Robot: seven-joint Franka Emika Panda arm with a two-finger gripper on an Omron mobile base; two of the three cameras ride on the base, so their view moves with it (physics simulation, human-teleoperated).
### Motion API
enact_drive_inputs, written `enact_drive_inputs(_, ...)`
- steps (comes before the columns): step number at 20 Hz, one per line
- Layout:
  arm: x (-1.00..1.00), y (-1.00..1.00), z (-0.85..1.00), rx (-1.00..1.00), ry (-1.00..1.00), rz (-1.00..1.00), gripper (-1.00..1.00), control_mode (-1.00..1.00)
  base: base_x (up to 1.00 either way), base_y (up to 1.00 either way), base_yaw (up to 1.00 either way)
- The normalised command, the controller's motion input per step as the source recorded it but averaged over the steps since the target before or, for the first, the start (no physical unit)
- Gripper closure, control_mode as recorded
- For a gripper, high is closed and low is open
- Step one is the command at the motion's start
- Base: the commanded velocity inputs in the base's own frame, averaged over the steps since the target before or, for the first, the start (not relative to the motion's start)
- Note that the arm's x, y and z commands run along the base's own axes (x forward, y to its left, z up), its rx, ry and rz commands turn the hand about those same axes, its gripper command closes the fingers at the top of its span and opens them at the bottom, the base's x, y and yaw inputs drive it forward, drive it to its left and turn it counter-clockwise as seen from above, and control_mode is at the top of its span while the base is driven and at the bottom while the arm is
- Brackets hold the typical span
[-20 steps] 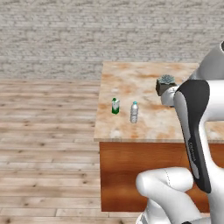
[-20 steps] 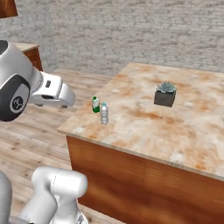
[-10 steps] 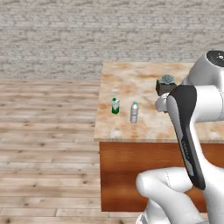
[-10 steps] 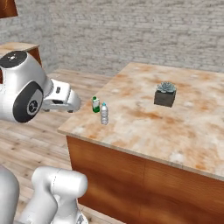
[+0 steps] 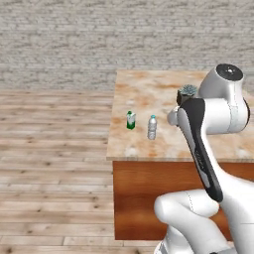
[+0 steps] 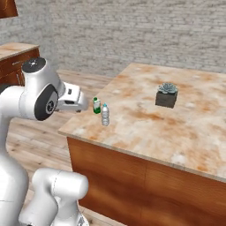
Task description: Pick the milk, bottled water, water bottle from the counter and place them in the open cabinet.
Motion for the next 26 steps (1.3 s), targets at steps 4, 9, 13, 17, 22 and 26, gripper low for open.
enact_drive_inputs(4,0.52,-0.01,-0.27,0.0,0.01,0.01,-1.0,-1.0,0.0,0.0,0.0)
enact_drive_inputs(9,0.46,-0.06,-0.31,0.0,0.0,0.0,-1.0,-1.0,0.0,0.0,0.0)
enact_drive_inputs(13,0.53,-0.13,-0.3,0.0,0.02,0.0,-1.0,-1.0,0.0,0.0,0.0)
enact_drive_inputs(17,0.6,-0.12,-0.24,0.0,0.03,0.0,-1.0,-1.0,0.0,0.0,0.0)
enact_drive_inputs(22,0.53,-0.09,-0.24,0.0,0.01,0.0,-1.0,-1.0,0.0,0.0,0.0)
enact_drive_inputs(26,0.46,-0.04,-0.17,0.01,0.05,0.0,-1.0,-1.0,0.0,0.0,0.0)
